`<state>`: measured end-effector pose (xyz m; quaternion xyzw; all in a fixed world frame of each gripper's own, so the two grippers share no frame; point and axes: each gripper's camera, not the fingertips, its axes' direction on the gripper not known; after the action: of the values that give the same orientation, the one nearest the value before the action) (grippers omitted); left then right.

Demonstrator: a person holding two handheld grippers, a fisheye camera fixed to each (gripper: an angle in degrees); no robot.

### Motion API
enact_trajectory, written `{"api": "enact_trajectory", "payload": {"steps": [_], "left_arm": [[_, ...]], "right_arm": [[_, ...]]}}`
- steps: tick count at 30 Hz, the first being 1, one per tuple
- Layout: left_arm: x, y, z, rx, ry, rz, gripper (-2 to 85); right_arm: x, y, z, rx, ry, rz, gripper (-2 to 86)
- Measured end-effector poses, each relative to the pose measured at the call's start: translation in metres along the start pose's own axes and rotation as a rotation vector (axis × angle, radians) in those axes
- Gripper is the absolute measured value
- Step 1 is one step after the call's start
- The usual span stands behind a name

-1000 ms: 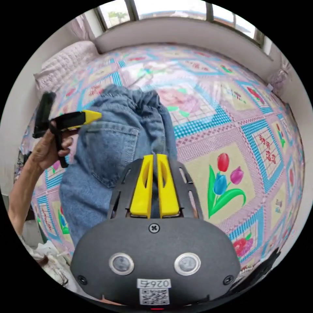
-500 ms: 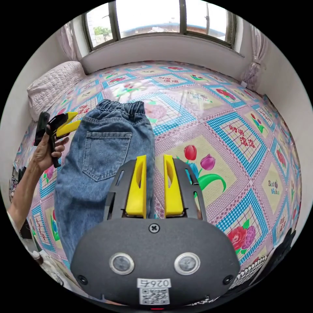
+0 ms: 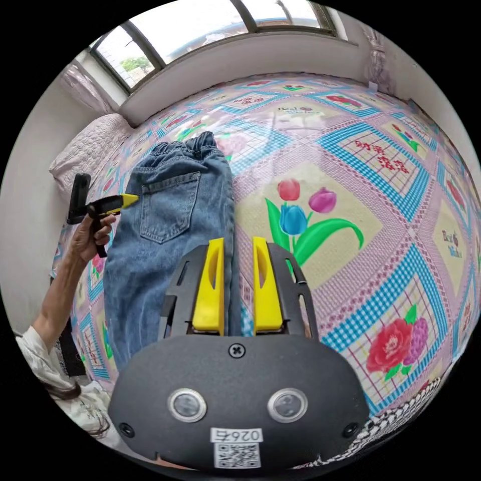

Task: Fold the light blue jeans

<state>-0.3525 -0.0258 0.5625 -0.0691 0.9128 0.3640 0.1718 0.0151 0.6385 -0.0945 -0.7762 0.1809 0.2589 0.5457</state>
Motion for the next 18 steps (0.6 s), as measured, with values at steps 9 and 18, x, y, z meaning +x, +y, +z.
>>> {"api": "enact_trajectory", "payload": {"steps": [9, 18], "left_arm": [[0.018, 0.102, -0.017, 0.097, 0.038, 0.023, 16.0], [0.036, 0.057, -0.003, -0.089, -0.018, 0.061, 16.4]], "right_arm": [[-0.016, 0.106, -0.036, -0.133, 0.040, -0.090, 5.0], [-0.009, 0.121, -0.058, -0.111, 0.079, -0.076, 3.1]]}}
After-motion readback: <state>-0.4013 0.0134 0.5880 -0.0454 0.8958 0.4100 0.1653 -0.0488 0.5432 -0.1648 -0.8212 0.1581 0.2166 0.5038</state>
